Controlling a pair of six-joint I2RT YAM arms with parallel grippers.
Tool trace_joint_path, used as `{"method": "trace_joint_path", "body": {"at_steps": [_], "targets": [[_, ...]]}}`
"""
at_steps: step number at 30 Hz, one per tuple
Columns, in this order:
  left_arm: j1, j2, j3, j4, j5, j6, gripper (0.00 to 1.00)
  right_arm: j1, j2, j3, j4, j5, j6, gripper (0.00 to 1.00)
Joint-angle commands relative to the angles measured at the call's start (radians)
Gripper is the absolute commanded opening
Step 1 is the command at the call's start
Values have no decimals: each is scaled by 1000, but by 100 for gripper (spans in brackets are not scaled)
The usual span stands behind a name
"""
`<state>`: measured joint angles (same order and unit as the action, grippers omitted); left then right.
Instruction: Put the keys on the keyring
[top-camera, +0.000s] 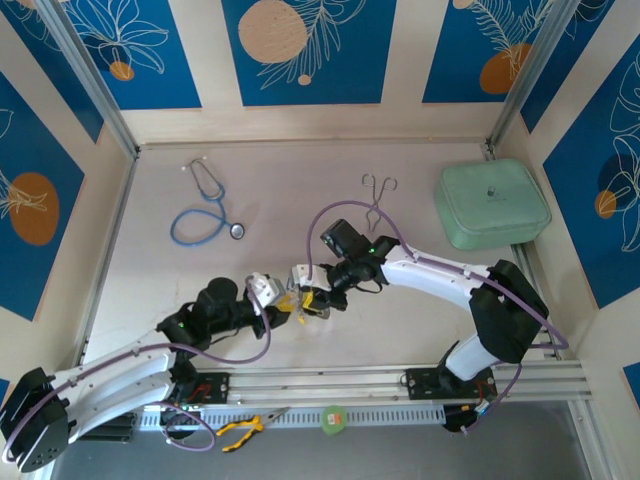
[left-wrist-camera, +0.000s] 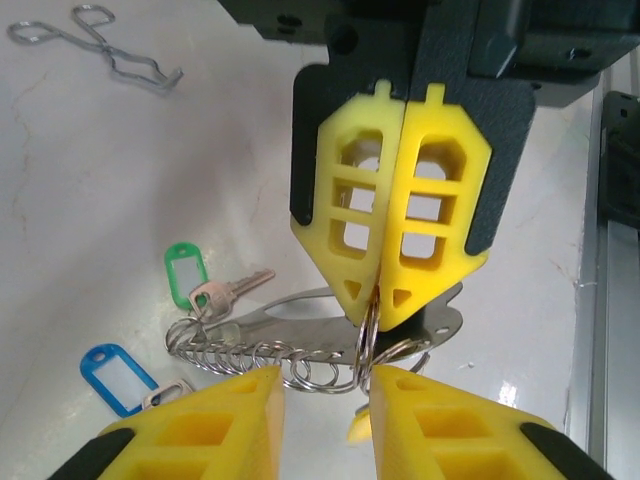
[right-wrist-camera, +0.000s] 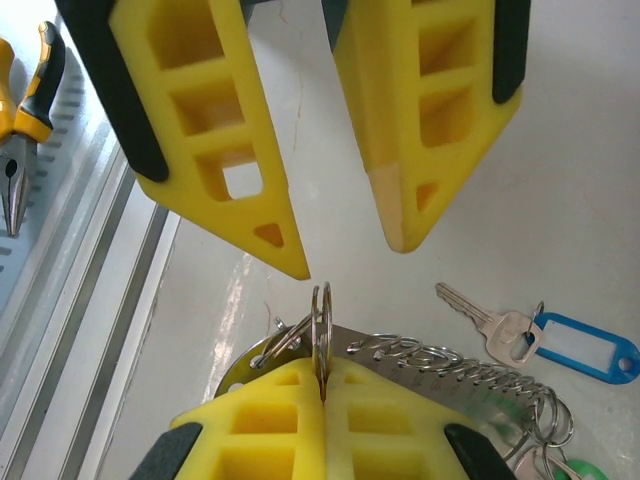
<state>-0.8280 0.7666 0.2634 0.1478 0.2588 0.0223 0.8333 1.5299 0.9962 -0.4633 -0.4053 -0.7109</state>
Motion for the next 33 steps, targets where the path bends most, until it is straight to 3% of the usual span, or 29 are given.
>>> {"method": "trace_joint_path", "body": {"at_steps": [1,14,17,19,22,25,33], "targets": [[-5,13,31,-11,32,29,29,16,3,38,-39,-8,-18,0],[-5,40,10,101,72,12,17,56,18,64,-35,2,-10,0],[-5,42,2,123,87,7,8,53,10,50,-5,-14,10,0],[-5,42,-6,141,98,2,0,34,-15,18,50,-34,52,6],[-5,44,-30,183,103,-18,0,-5,-57,-50,121,-58,101,19],[-5,52,-60,248,105,-40,0,-39,-81,-116,159,-82,113,23],[-6,100,-87,349,113,-52,0,-42,-71,-143,181,-89,112,23]]}}
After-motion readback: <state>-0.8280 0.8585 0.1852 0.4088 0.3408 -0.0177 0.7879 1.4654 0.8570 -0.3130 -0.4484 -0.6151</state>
